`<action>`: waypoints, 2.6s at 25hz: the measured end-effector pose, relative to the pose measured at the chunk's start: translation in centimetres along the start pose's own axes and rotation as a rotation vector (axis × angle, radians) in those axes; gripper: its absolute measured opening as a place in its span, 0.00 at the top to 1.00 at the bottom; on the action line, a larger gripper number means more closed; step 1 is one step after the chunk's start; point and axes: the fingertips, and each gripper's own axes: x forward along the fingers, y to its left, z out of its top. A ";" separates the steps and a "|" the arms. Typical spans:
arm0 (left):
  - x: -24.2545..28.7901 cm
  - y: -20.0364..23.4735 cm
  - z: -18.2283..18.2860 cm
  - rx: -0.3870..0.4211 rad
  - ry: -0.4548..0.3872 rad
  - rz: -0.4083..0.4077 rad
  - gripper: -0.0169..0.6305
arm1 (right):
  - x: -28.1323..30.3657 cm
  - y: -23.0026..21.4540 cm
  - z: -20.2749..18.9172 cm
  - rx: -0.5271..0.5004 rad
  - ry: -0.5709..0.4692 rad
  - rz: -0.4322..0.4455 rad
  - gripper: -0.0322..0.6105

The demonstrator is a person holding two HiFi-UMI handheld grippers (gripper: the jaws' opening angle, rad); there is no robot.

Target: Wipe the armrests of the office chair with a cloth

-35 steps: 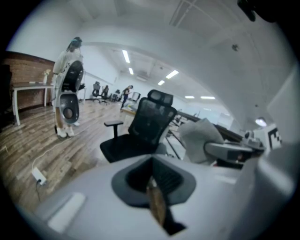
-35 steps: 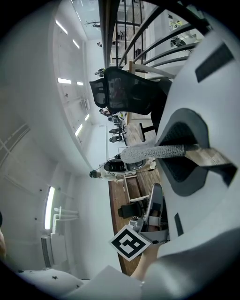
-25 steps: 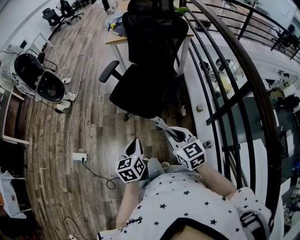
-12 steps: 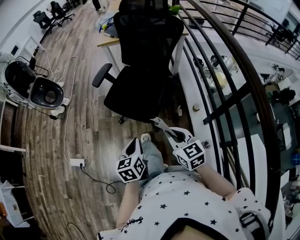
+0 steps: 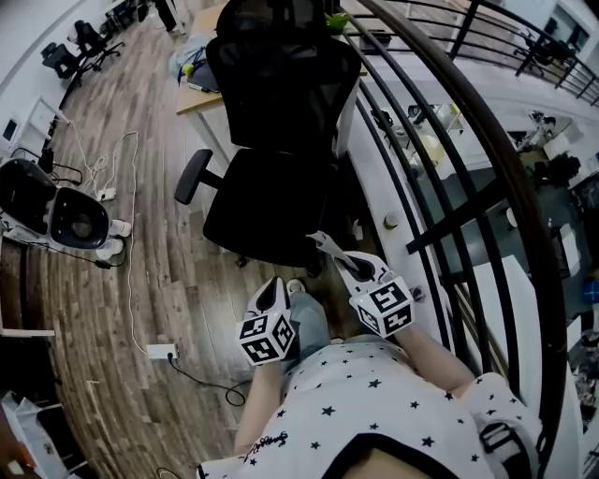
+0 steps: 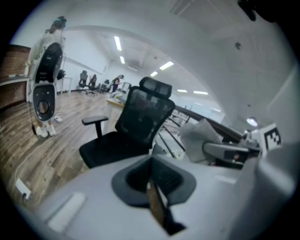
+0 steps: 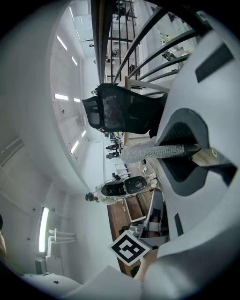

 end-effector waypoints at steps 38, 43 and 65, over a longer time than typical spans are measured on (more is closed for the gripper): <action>20.3 4.6 11.9 0.188 0.241 -0.333 0.96 | 14.1 -13.8 6.3 0.117 0.056 -0.393 0.91; 21.8 4.5 11.5 0.199 0.271 -0.356 0.96 | 14.6 -16.1 5.5 0.122 0.084 -0.436 0.91; 25.7 3.1 7.0 0.130 0.360 -0.228 0.96 | 18.6 -26.5 -4.4 0.026 0.327 -0.343 0.91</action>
